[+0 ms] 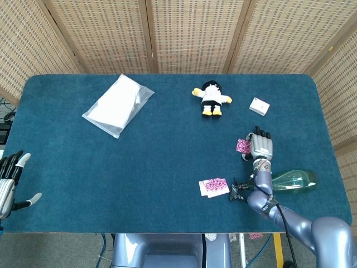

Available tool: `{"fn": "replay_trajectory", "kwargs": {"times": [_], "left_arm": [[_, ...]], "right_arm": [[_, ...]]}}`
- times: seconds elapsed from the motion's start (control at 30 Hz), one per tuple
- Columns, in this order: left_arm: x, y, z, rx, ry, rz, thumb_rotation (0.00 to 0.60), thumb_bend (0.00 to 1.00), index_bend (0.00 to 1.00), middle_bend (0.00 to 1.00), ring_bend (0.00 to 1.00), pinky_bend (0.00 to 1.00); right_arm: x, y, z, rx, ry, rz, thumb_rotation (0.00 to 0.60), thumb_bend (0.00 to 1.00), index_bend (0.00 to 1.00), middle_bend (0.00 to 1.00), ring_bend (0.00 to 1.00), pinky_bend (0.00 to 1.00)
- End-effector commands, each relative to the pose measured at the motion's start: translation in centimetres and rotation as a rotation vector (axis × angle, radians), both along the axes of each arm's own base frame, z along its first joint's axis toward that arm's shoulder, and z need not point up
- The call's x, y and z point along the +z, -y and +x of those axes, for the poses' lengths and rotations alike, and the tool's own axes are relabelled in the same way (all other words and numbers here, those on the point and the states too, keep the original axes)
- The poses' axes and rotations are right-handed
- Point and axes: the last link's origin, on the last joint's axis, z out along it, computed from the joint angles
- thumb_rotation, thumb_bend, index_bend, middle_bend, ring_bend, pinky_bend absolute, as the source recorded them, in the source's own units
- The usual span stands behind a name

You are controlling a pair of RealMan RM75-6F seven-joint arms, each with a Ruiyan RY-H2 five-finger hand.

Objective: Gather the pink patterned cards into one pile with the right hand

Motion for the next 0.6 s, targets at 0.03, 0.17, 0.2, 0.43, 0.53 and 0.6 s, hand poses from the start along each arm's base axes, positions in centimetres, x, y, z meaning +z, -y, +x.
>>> {"fn": "replay_trajectory", "kwargs": {"times": [0.03,0.17,0.2,0.43,0.53,0.6], "left_arm": [[0.00,0.00,0.01,0.000,-0.001,0.000,0.600,0.00,0.00,0.00,0.00,0.00],[-0.02,0.01,0.01,0.000,-0.001,0.001,0.600,0.00,0.00,0.00,0.00,0.00],[-0.01,0.01,0.01,0.001,-0.002,0.001,0.600,0.00,0.00,0.00,0.00,0.00],[-0.03,0.00,0.02,0.001,-0.003,0.002,0.600,0.00,0.00,0.00,0.00,0.00],[-0.04,0.02,0.02,0.002,-0.005,0.003,0.600,0.00,0.00,0.00,0.00,0.00],[-0.05,0.00,0.03,0.003,-0.007,0.003,0.600,0.00,0.00,0.00,0.00,0.00]], "right_arm": [[0.01,-0.03,-0.09,0.002,0.003,-0.003,0.600,0.31,0.52,0.00,0.00,0.00],[0.08,-0.02,-0.11,0.007,0.009,-0.013,0.600,0.31,0.54,0.00,0.00,0.00],[0.10,-0.02,-0.12,0.010,0.011,-0.016,0.600,0.31,0.54,0.00,0.00,0.00],[0.18,-0.09,-0.23,0.013,0.020,-0.018,0.600,0.31,0.55,0.00,0.00,0.00],[0.28,-0.11,-0.21,0.017,0.024,-0.023,0.600,0.31,0.56,0.00,0.00,0.00],[0.32,-0.16,-0.24,0.017,0.028,-0.025,0.600,0.31,0.56,0.00,0.00,0.00]]}}
